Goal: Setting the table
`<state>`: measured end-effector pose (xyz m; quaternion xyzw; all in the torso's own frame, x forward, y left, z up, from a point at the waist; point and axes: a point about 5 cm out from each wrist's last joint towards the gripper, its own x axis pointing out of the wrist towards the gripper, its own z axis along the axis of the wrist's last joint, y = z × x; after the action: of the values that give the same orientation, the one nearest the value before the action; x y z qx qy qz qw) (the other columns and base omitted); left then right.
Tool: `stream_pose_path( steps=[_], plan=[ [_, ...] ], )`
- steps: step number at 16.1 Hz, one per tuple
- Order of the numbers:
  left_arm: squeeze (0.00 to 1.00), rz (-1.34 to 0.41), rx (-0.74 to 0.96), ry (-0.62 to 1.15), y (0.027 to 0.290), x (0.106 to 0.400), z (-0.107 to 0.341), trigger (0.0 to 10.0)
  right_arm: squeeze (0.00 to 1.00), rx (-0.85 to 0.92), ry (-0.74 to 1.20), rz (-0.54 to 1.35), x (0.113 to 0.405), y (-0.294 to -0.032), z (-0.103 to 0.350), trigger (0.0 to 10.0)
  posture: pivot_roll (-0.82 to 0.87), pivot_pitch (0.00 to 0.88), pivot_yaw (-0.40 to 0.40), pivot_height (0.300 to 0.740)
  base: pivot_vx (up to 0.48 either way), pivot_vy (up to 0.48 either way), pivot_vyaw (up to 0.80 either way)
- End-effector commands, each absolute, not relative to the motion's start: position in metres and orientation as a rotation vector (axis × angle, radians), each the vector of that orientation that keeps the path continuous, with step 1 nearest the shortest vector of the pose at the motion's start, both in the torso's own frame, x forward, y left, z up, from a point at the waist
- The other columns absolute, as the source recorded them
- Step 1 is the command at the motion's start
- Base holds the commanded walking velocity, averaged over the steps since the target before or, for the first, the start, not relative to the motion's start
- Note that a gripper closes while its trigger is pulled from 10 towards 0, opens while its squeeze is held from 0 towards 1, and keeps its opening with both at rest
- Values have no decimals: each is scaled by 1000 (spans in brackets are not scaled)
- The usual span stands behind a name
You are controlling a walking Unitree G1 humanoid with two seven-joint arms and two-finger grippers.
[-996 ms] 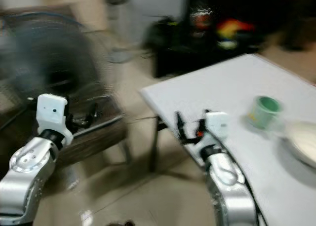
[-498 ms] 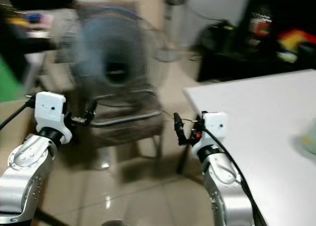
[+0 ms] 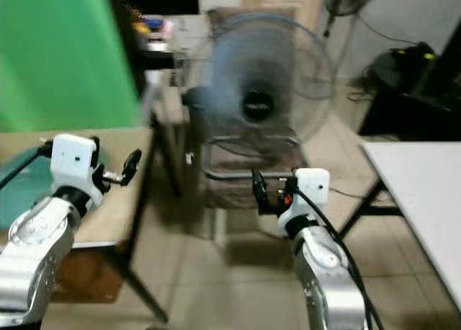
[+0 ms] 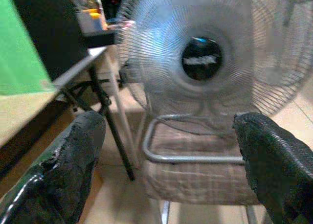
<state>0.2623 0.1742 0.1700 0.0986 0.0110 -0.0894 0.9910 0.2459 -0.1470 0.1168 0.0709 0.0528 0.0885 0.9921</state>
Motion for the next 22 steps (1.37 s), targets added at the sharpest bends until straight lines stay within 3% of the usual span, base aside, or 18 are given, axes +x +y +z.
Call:
stream_pose_path(
  steps=[1, 6, 10, 14, 16, 17, 20, 21, 22],
  plan=[
    [0, -169, 205, 38, 179, 261, 169, 10000, 1000, 158, 91, 201, 247, -141, 120, 10000, 152, 0, -2, 740, 0, 345, 800],
    [0, -176, 233, 45, 185, 259, 172, 10000, 1000, 187, 73, 206, 249, -137, 123, 10000, 167, 0, 26, 740, 0, 338, 800],
    [0, -98, 215, 40, 191, 258, 169, 10000, 1000, 165, 71, 257, 257, -137, 129, 10000, 178, 0, -38, 740, 0, -240, 800],
    [0, -182, 252, 79, 175, 255, 163, 10000, 1000, 211, 137, 250, 277, -136, 125, 10000, 192, 0, -87, 740, 0, -120, 200],
    [0, -205, 267, 88, 173, 256, 160, 10000, 647, 186, 204, 266, 289, -131, 120, 10000, 187, 0, -88, 740, 0, 0, 0],
    [0, -290, 282, 100, 167, 256, 159, 10000, 0, 171, 258, 269, 304, -124, 118, 10000, 181, 0, -86, 740, 0, 0, 0],
    [0, -408, 275, 125, 160, 255, 156, 10000, 0, 130, 331, 198, 330, -117, 118, 10000, 166, 0, -76, 740, 0, 0, 0],
    [0, -465, 277, 138, 158, 253, 154, 10000, 220, 131, 327, 179, 340, -115, 121, 10000, 164, 0, -76, 740, 0, 0, 0],
    [0, -532, 276, 141, 155, 249, 153, 10000, 1000, 143, 337, 124, 352, -117, 123, 10000, 165, 0, -81, 740, 0, 0, 0]
  ],
)
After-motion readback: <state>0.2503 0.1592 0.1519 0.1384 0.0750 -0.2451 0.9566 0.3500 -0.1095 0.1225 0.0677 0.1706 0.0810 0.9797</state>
